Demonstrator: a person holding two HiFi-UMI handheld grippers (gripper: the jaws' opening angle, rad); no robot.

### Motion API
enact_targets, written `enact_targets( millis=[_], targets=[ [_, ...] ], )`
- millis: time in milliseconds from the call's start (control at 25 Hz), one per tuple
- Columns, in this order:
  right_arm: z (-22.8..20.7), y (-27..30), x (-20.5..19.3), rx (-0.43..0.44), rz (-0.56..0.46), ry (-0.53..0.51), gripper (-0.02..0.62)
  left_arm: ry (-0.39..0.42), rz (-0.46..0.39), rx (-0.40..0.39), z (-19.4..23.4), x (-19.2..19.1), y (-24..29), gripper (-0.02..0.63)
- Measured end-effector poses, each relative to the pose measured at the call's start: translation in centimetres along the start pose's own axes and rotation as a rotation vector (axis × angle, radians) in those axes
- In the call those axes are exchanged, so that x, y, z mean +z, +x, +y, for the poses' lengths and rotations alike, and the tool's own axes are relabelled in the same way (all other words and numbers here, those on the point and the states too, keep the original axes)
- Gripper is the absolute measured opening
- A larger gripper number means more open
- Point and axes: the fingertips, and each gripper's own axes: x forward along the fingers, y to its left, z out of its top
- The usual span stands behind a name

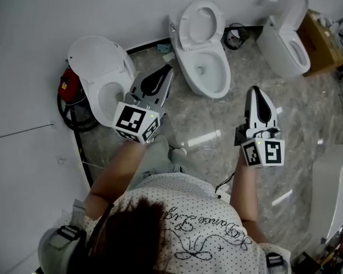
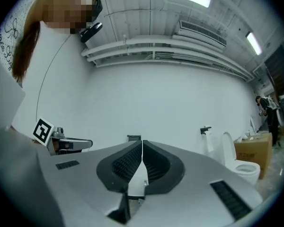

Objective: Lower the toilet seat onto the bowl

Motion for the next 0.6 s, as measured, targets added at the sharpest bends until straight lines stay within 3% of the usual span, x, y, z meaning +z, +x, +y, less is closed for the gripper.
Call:
enact_targets(
  millis=[120, 200, 240, 440, 600],
  targets=[
    [-0.4, 0.3, 0.0, -0.003, 0.007, 0.040, 0.065, -0.003, 0.005, 0.005, 0.2, 0.2, 0.3, 0.057],
    [-0.4, 0.6, -0.1, 0.019, 0.017, 0.068, 0.179, 0.002, 0.002, 0.008, 0.2, 0.4, 0.4, 0.078],
    [-0.3, 0.8, -0.1, 0.029, 0.019, 0.077, 0.196, 0.000, 0.000, 0.009, 0.3, 0.5, 0.4, 0.090],
    [0.0, 1.7, 0.8, 0.065, 0.018, 0.060, 0.280, -0.023, -0.016, 0.004, 0.1, 1.9, 1.1, 0.262],
    [-0.5, 2.1, 1.1, 0.079, 0.036, 0.056, 0.400, -0.029, -0.031, -0.020, -0.6, 2.7, 2.2, 0.360]
  ],
)
